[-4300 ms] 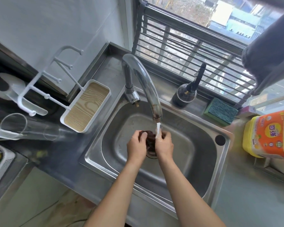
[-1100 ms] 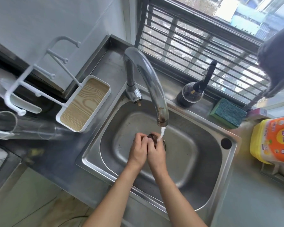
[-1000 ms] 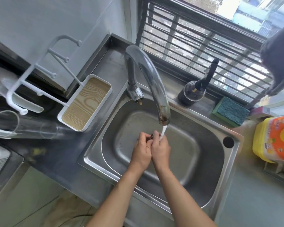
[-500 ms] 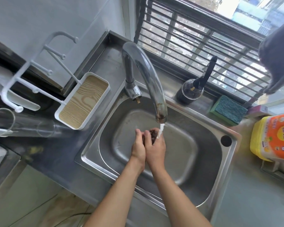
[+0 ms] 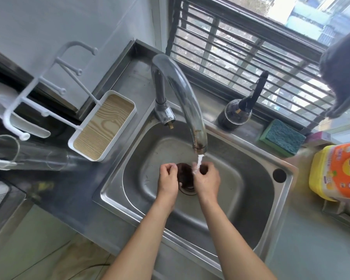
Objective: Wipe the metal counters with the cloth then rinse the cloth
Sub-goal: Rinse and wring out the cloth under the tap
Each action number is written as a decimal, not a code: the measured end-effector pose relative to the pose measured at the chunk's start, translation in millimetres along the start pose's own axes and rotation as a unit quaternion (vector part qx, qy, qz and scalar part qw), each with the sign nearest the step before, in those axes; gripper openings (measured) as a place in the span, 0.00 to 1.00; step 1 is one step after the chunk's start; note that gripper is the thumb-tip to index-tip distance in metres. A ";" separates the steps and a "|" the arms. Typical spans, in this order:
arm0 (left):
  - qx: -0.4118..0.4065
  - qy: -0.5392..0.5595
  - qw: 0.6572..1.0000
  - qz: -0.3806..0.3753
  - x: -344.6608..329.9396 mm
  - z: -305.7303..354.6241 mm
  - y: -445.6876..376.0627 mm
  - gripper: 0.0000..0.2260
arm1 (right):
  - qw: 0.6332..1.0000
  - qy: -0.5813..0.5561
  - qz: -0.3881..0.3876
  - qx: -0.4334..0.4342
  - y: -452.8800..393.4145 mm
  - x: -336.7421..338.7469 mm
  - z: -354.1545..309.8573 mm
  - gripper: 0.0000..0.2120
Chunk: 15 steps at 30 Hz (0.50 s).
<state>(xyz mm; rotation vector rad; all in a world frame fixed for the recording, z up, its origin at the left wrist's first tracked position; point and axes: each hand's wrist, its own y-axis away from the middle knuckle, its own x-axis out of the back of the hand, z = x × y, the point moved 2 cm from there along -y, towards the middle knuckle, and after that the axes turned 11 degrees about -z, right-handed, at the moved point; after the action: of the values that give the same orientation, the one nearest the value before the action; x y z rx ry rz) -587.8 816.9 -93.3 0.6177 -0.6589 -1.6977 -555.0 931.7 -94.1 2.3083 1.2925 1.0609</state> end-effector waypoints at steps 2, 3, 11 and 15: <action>0.034 0.030 0.999 -0.010 -3.6 -0.8 -1.4 0.03 | 0.996 0.020 -0.065 0.056 10.6 -12.2 1.0 0.10; 0.036 0.033 0.999 -0.005 -3.3 -0.4 -2.1 0.03 | 0.994 0.006 -0.085 0.069 14.0 -15.5 3.8 0.13; 0.022 0.073 0.997 0.002 -4.6 4.7 0.1 0.16 | 0.995 -0.045 -0.008 0.092 30.2 -24.6 4.4 0.15; -0.038 -0.080 0.995 -0.055 -9.2 0.2 4.9 0.11 | 0.990 -0.088 0.105 -0.014 12.1 -10.1 -9.9 0.15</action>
<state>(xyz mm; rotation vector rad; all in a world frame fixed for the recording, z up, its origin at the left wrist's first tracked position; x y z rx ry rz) -582.7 825.0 -89.2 0.4740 -0.6797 -1.8805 -558.0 915.7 -85.1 2.4948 0.9793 0.9041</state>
